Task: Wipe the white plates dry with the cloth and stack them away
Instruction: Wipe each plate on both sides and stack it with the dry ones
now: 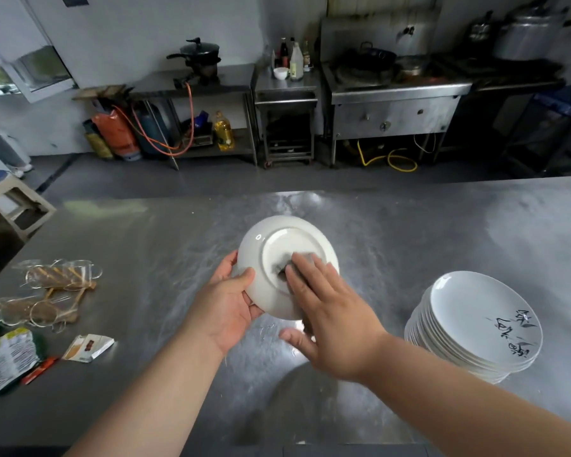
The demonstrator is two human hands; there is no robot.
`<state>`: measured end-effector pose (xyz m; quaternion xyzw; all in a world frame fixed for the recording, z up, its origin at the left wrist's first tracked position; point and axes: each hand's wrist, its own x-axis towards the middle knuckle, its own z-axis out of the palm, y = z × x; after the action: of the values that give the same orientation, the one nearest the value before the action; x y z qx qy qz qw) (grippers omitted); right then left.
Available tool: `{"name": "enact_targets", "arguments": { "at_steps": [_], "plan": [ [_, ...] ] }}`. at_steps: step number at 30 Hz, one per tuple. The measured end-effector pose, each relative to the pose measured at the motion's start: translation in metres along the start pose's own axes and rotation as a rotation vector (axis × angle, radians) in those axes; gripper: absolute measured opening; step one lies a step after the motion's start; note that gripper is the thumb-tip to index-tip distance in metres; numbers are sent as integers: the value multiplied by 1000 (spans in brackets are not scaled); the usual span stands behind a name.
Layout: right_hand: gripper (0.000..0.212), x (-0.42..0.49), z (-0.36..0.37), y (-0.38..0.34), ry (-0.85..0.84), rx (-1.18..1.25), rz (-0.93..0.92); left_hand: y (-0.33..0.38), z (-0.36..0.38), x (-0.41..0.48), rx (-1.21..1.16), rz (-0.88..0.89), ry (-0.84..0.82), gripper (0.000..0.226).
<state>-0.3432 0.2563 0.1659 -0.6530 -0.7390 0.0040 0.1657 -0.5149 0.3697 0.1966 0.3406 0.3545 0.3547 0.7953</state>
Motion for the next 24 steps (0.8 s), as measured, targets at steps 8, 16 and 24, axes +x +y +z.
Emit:
{"name": "enact_targets", "arguments": {
  "at_steps": [8,16,24],
  "plan": [
    [99,24,-14,19,-4,-78,81,-1,-2,-9,52,-10,-68,53],
    [98,-23,6,-12,38,-56,-56,8,-4,-4,-8,40,-54,45],
    [100,29,-21,17,42,-113,117,11,2,-5,2,56,-67,53]
  ]
}}
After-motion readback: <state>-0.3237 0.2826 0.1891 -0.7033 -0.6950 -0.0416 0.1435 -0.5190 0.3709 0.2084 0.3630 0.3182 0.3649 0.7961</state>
